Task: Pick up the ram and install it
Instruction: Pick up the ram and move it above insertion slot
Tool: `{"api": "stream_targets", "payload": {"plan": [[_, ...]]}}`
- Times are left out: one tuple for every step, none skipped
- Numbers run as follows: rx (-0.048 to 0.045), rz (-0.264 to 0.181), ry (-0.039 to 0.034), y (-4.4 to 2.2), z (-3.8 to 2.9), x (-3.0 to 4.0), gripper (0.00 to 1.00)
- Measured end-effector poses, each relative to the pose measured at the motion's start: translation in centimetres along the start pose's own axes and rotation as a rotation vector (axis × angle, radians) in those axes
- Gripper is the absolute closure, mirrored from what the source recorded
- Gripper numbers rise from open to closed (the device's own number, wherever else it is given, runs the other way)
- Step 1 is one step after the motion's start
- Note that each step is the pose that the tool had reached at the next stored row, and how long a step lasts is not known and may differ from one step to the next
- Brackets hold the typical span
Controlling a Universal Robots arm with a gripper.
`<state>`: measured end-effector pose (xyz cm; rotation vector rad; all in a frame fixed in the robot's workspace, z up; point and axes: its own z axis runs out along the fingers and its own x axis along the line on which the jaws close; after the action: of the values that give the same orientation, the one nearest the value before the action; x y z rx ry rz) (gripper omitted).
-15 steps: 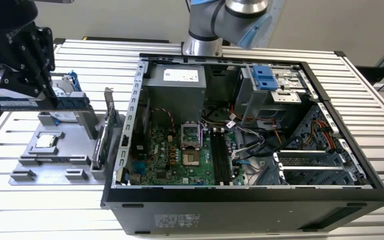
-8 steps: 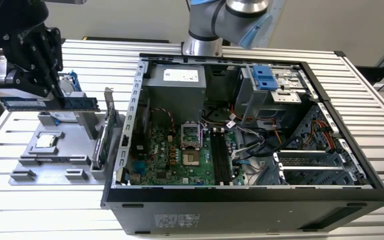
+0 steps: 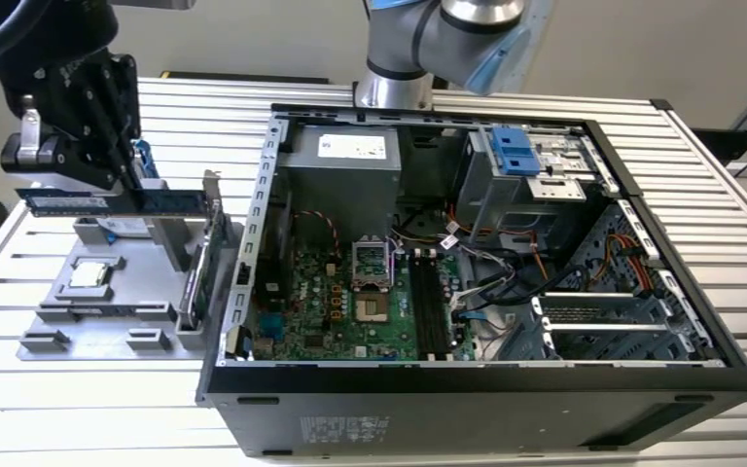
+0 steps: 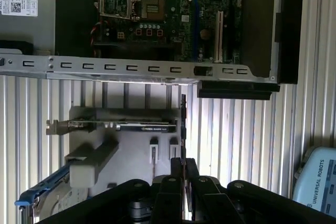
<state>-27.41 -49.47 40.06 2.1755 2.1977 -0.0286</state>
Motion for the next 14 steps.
{"api": "stream_targets", "payload": {"plan": [[0.0,0.0,0.0001,0.17,0.01,0.0,1.0],[0.0001,0.0,0.0001,0.33,0.02,0.0,1.0],[0.0003,0.0,0.0001,0.5,0.01,0.0,1.0],[0.0004,0.0,0.0001,0.66,0.02,-0.01,1.0],[0.0005,0.0,0.0001,0.83,0.02,-0.01,1.0],[0.0006,0.0,0.0001,0.99,0.03,-0.01,1.0],[0.0007,0.0,0.0001,1.15,0.03,-0.01,1.0],[0.0009,0.0,0.0001,1.32,0.03,-0.01,1.0],[0.0009,0.0,0.0001,1.48,0.04,-0.01,1.0],[0.0011,0.0,0.0001,1.65,0.04,-0.01,1.0],[0.0012,0.0,0.0001,1.82,0.04,-0.02,1.0],[0.0013,0.0,0.0001,1.98,0.05,-0.02,1.0],[0.0014,0.0,0.0001,2.14,0.05,-0.02,1.0],[0.0015,0.0,0.0001,2.31,0.06,-0.02,1.0]]}}
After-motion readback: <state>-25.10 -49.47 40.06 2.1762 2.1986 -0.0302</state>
